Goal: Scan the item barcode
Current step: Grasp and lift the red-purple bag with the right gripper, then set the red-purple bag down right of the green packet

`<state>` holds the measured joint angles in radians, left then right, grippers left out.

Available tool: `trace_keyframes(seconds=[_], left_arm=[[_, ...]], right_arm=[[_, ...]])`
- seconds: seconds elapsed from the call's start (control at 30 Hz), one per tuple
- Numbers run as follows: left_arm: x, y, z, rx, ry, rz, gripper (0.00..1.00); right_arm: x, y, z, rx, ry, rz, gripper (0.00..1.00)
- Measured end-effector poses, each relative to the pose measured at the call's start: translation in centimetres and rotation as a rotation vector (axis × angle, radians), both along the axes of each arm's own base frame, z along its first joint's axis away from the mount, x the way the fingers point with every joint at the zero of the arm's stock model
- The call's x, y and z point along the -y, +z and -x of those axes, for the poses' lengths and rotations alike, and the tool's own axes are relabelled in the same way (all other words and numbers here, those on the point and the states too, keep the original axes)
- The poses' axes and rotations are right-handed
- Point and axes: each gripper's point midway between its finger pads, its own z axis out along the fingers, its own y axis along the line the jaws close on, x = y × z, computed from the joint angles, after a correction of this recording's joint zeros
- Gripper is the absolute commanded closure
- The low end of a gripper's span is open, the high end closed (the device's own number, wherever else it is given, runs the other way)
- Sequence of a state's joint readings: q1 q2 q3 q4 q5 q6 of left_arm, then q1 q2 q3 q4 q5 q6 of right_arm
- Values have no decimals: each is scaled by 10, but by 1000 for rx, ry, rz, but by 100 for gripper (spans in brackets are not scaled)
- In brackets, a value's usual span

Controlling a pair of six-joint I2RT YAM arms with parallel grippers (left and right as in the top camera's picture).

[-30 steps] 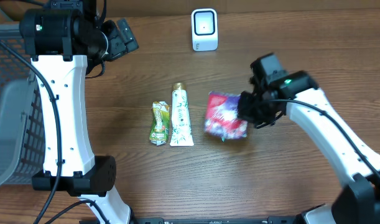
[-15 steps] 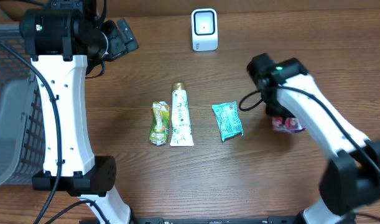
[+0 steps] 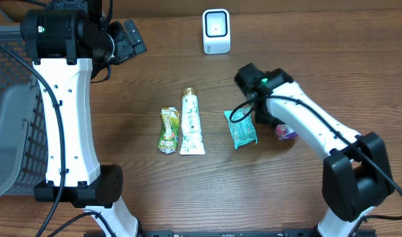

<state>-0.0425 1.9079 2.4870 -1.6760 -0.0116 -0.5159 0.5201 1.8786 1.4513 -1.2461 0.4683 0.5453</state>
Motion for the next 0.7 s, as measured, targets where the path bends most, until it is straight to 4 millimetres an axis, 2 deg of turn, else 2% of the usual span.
trace_keyframes(seconds=[0.03,0.1,0.23,0.27,0.37,0.43,0.53,0.57,0.6,0.7], left_arm=[[0,0,0,0,0,0,0],[0,0,0,0,0,0,1],[0,0,0,0,0,0,1],[0,0,0,0,0,0,0],[0,0,0,0,0,0,0],[0,0,0,0,0,0,0],[0,0,0,0,0,0,0],[0,0,0,0,0,0,0],[0,0,0,0,0,0,1],[0,0,0,0,0,0,1]], right_arm=[[-8,-1,2,-6,18,-16,48],[-23,-3,7,-15,49,-45,46],[-60,-9,23,-50,114,-128,44],[-76,-11,31,-75,139,-177,44],[-94,-13,44,-128,159,-248,44],[-105,-6,49,-160,163,-302,44],[-126,22,37,-133,192,-399,32],[-132,34,32,-114,200,-429,10],[-140,59,22,-75,215,-478,5],[-127,101,11,-37,207,-519,1]])
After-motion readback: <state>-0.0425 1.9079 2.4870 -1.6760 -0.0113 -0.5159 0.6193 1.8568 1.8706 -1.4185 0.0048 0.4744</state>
